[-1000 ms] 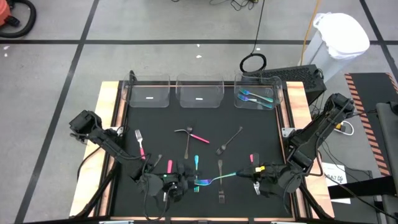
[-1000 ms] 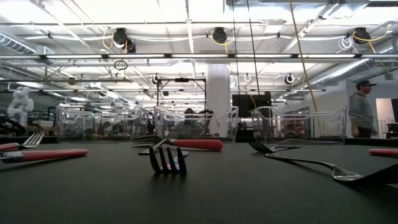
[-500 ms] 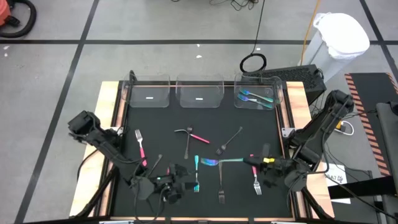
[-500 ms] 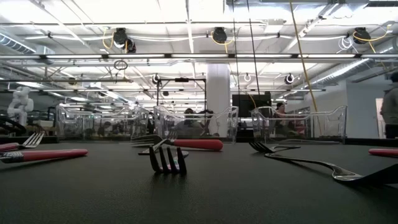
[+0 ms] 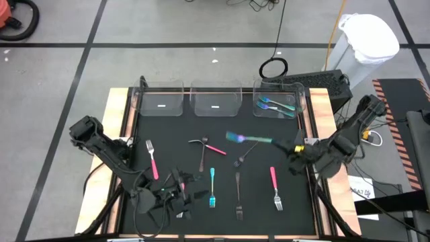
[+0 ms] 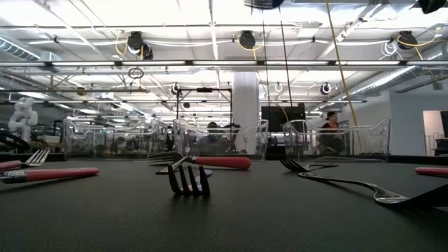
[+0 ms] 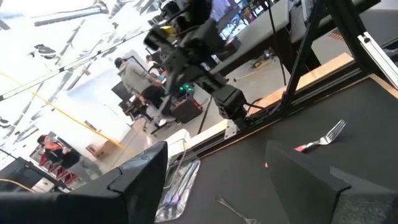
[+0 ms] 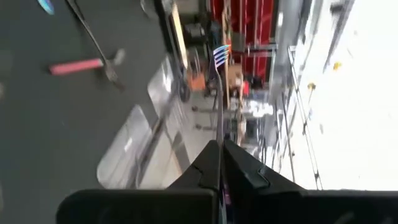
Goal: Sort silverware by color (type)
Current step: Put the blue fork into the right transparent bin
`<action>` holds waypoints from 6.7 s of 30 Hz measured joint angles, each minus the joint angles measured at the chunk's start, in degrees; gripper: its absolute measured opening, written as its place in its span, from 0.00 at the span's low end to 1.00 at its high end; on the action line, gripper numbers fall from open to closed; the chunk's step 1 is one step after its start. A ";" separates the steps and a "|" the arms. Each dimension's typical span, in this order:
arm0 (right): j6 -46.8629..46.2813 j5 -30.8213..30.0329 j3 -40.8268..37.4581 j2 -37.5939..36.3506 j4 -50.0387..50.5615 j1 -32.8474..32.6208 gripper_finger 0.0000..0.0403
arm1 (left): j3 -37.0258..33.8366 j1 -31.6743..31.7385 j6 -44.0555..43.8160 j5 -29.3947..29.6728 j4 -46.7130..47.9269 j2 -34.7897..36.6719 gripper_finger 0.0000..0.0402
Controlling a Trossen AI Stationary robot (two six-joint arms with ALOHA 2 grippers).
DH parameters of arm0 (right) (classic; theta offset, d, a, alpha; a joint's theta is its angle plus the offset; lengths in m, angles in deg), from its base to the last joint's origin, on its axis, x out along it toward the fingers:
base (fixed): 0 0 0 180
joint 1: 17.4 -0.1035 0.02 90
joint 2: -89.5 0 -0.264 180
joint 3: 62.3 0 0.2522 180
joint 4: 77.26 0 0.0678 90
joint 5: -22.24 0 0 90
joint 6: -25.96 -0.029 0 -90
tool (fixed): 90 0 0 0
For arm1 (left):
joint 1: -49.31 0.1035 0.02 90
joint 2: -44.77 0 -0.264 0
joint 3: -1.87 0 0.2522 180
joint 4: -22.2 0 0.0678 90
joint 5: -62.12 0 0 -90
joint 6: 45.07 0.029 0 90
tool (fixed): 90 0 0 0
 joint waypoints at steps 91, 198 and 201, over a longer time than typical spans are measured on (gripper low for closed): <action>16.31 39.36 -11.57 -5.17 8.94 73.34 0.01 | -0.04 17.62 1.51 -29.40 -1.16 -0.04 0.68; 10.97 41.26 -13.54 7.67 -7.93 90.46 0.70 | -0.04 16.04 -1.53 -28.70 2.16 -0.04 0.68; 11.05 40.30 -13.54 7.67 -8.17 90.48 0.70 | -0.04 16.04 -1.55 -28.63 3.03 -0.04 0.68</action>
